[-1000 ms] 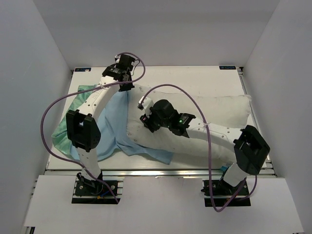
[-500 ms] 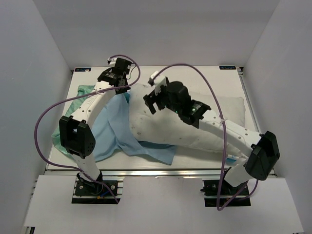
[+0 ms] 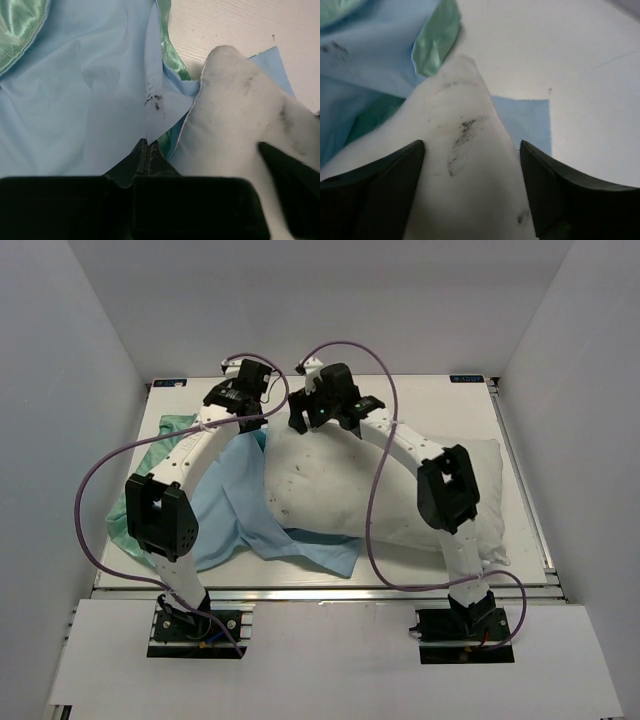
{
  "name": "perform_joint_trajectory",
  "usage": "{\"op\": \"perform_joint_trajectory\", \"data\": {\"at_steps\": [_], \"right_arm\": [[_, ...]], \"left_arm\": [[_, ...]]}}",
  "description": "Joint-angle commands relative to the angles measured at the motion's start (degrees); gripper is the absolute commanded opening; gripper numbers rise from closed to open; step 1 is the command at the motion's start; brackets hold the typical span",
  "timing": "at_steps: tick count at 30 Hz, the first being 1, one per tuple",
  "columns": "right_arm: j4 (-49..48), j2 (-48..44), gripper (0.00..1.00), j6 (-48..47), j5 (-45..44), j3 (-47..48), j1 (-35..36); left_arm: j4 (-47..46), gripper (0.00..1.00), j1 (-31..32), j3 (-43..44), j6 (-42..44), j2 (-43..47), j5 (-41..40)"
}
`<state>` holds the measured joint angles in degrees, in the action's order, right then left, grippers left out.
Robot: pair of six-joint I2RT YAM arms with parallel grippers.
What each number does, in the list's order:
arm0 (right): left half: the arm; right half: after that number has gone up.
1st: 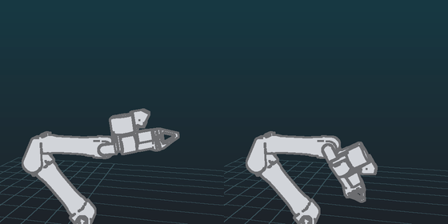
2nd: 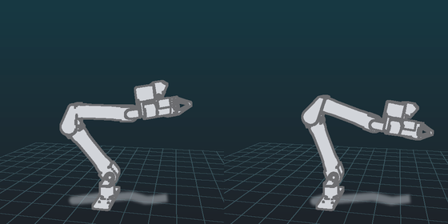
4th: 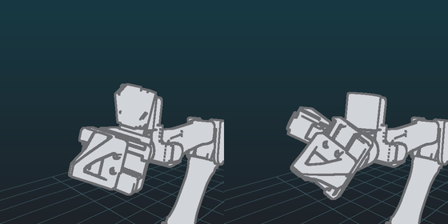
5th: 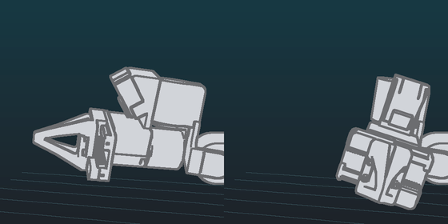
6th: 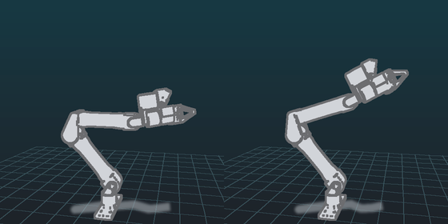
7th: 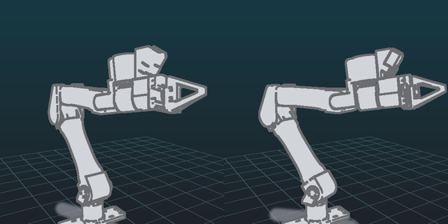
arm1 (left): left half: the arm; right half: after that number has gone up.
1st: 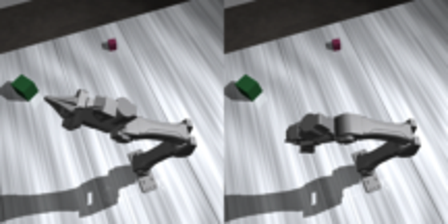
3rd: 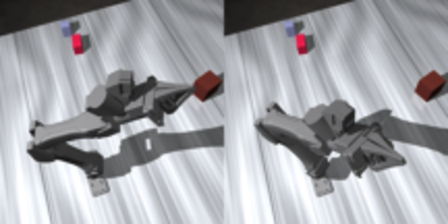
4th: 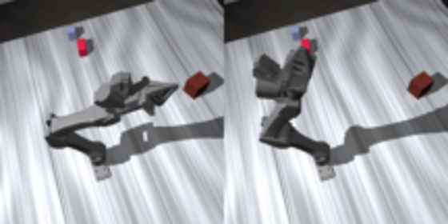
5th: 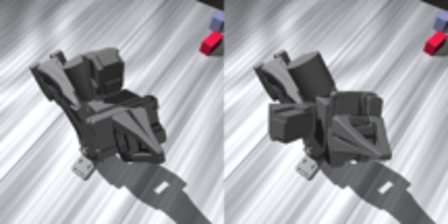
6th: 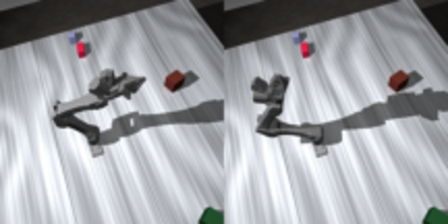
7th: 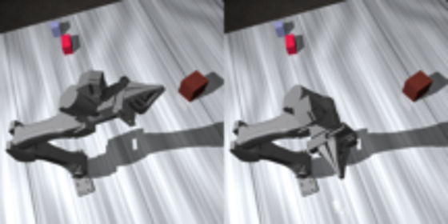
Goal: Put the pillow into the pillowcase
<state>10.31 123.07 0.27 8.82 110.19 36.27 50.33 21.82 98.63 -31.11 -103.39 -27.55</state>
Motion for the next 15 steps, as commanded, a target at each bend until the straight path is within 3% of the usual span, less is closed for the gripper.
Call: {"op": "perform_joint_trajectory", "data": {"at_steps": [1,2,3,5,6,10,15], "right_arm": [[7.44,2.79,0.74,2.1,8.22,3.98,0.64],[7.97,2.88,0.66,1.66,10.23,3.8,0.56],[8.67,2.27,0.42,0.7,14.08,3.19,0.47],[8.15,0.61,0.05,-0.09,16.83,1.61,0.47],[6.06,-2.19,0.0,-0.1,16.5,-0.74,0.47],[-2.19,-11.86,0.0,-0.01,17.72,-10.77,0.38],[-13.37,-24.86,0.0,0.87,25.37,-25.36,0.9]], "left_arm": [[0.21,0.0,-0.38,2.97,-0.18,0.3,-1.54],[0.04,0.0,-0.38,3.06,-0.18,0.21,-1.63],[0.04,0.0,-0.47,3.23,-0.18,-0.05,-1.54],[-0.23,0.0,-0.82,3.94,-0.18,-0.4,-1.37],[-0.49,0.0,-0.91,4.11,0.0,-0.84,-1.1],[1.09,0.0,-0.99,8.06,0.35,-3.21,-0.75],[0.74,0.0,-0.99,10.0,0.7,-3.57,0.48]]}}
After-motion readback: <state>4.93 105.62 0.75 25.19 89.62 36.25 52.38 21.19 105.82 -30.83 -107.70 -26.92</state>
